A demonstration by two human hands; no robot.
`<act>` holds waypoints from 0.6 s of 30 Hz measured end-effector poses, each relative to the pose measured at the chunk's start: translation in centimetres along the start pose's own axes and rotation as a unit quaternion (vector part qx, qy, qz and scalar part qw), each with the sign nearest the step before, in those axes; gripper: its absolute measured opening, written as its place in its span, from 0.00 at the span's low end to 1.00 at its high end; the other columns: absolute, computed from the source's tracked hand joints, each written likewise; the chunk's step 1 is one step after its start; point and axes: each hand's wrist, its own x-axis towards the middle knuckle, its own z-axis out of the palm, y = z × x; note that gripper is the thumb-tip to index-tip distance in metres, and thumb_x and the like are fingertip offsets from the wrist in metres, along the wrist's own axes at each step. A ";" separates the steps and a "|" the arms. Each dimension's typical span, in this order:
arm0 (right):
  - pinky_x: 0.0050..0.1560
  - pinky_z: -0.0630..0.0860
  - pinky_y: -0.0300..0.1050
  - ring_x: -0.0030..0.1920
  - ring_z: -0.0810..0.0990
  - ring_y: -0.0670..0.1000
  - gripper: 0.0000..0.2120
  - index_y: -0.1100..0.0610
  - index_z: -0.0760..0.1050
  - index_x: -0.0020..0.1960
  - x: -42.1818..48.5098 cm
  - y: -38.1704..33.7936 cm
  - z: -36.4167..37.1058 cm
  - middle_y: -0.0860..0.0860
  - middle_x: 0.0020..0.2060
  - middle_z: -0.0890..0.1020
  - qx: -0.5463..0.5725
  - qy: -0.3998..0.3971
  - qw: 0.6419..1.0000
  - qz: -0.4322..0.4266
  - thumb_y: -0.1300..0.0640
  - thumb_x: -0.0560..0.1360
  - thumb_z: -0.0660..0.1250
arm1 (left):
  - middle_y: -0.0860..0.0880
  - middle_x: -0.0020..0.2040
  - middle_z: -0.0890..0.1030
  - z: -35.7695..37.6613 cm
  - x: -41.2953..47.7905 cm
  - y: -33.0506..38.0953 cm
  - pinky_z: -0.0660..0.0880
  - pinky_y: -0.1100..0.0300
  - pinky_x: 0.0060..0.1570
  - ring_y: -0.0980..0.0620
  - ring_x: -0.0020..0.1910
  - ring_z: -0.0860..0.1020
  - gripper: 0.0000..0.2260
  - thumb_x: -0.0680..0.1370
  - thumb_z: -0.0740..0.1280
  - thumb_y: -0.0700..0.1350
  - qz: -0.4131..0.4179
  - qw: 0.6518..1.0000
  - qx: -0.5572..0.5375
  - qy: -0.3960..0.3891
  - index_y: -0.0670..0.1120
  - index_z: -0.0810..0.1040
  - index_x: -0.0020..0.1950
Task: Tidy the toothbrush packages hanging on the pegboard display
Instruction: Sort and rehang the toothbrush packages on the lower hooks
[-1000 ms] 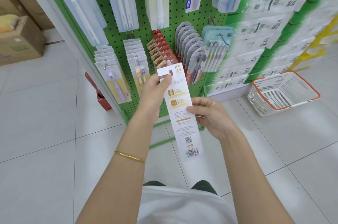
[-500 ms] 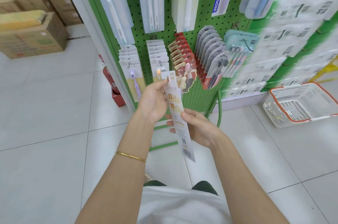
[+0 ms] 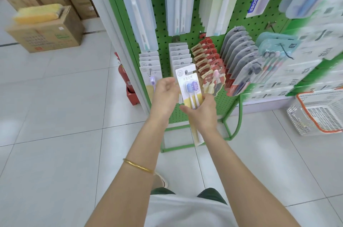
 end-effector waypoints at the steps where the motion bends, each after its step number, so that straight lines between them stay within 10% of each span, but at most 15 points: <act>1: 0.48 0.77 0.54 0.49 0.77 0.56 0.34 0.58 0.67 0.57 0.3 0.0 0.4 0.54 0.51 0.76 -0.010 0.003 1.000 0.004 0.46 0.61 0.80 | 0.52 0.60 0.75 0.0 0.3 0.1 0.71 0.54 0.65 0.53 0.62 0.74 0.14 0.80 0.60 0.41 0.009 1.000 0.012 0.003 0.46 0.70 0.66; 8: 0.52 0.74 0.55 0.52 0.74 0.58 0.34 0.63 0.66 0.58 1.3 0.1 2.8 0.57 0.53 0.73 -0.024 0.006 1.000 0.014 0.49 0.63 0.79 | 0.51 0.65 0.71 0.2 2.0 0.3 0.70 0.75 0.46 0.57 0.60 0.71 0.18 0.80 0.58 0.37 0.057 0.993 0.101 -0.001 0.44 0.67 0.70; 12: 0.51 0.71 0.53 0.53 0.72 0.60 0.27 0.66 0.65 0.56 2.1 -0.2 3.7 0.60 0.54 0.72 -0.034 0.000 0.999 0.019 0.56 0.67 0.75 | 0.50 0.67 0.71 0.7 3.2 0.0 0.69 0.58 0.65 0.54 0.65 0.71 0.20 0.77 0.58 0.41 0.103 0.977 0.185 -0.009 0.45 0.68 0.69; 18: 0.53 0.71 0.52 0.54 0.72 0.60 0.25 0.64 0.64 0.55 3.6 -0.9 4.9 0.59 0.55 0.71 -0.055 -0.014 0.998 0.030 0.54 0.69 0.74 | 0.44 0.58 0.75 0.3 4.8 1.9 0.71 0.52 0.52 0.45 0.58 0.71 0.18 0.76 0.58 0.32 0.265 0.852 0.445 0.070 0.42 0.73 0.65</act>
